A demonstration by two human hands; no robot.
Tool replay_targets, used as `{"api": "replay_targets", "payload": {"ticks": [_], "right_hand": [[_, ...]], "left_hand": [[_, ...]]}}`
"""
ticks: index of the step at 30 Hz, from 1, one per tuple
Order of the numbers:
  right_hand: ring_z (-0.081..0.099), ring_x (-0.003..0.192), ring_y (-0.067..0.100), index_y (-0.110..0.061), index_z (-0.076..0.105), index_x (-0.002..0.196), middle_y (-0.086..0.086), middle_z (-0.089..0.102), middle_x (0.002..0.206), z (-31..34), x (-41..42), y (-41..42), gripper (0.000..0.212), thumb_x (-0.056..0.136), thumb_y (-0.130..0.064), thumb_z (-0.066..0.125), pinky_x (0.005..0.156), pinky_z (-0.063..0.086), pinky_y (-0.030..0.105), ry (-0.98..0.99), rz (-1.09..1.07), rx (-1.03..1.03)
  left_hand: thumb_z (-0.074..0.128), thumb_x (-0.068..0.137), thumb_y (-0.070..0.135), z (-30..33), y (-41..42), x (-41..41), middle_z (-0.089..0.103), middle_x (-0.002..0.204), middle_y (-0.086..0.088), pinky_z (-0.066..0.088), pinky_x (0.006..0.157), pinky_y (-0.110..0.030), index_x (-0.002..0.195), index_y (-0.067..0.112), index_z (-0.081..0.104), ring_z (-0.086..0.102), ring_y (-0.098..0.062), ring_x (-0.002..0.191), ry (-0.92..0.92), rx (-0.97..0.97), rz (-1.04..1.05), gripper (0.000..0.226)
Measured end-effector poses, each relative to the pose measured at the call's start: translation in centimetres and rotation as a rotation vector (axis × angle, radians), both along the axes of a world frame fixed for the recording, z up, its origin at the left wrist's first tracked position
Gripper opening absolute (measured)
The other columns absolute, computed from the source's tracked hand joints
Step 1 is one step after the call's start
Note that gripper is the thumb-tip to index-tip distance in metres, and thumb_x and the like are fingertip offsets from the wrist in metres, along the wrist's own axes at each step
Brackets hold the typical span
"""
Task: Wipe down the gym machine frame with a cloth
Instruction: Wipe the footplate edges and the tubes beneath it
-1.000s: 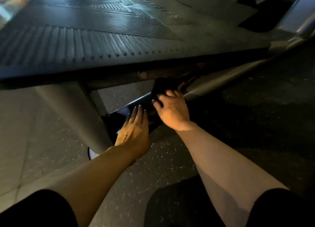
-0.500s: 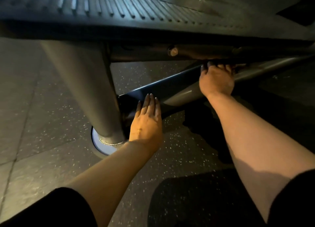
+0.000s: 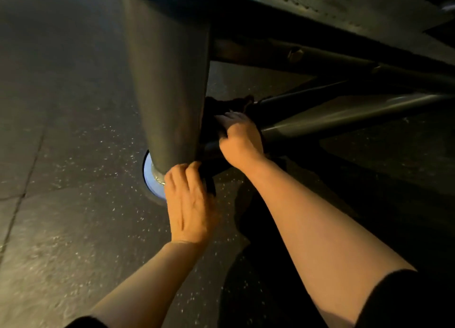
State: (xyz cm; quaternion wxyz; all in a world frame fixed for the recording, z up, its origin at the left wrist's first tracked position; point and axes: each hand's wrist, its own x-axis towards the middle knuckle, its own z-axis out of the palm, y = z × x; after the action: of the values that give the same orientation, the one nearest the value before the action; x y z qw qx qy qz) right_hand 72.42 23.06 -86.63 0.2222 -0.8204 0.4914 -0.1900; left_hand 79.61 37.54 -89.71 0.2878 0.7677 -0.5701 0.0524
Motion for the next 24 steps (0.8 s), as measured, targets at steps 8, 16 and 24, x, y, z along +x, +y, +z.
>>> {"api": "replay_targets", "payload": {"ticks": [8,16,24], "right_hand": [[0.053,0.121,0.035,-0.002,0.054,0.133,0.022,0.06,0.124,-0.8,2.5,6.6,0.051,0.083,0.003,0.062,0.102,0.04,0.037,-0.4,-0.229,-0.012],[0.042,0.134,0.026,-0.001,0.056,0.13,0.015,0.052,0.14,1.9,3.5,2.9,0.037,0.093,0.001,0.047,0.113,0.029,0.03,-0.128,-0.126,0.214],[0.056,0.112,0.032,-0.003,0.063,0.116,0.018,0.062,0.119,-5.0,6.2,14.0,0.03,0.087,0.002,0.059,0.098,0.045,0.037,-0.555,-0.518,-0.008]], "left_hand": [[0.054,0.076,-0.009,3.1,-0.2,1.4,0.023,0.154,-0.016,0.027,0.116,-0.038,0.149,0.002,0.023,0.024,-0.027,0.14,0.384,-0.09,0.134,0.08],[0.048,0.081,-0.011,4.1,0.4,3.2,0.004,0.163,0.003,0.01,0.119,-0.025,0.156,0.02,0.001,0.006,-0.013,0.149,0.47,0.079,0.073,0.093],[0.052,0.091,0.002,1.0,3.4,4.2,0.045,0.14,-0.006,0.043,0.087,-0.022,0.146,0.021,0.04,0.058,-0.017,0.107,0.7,0.008,0.203,0.059]]}}
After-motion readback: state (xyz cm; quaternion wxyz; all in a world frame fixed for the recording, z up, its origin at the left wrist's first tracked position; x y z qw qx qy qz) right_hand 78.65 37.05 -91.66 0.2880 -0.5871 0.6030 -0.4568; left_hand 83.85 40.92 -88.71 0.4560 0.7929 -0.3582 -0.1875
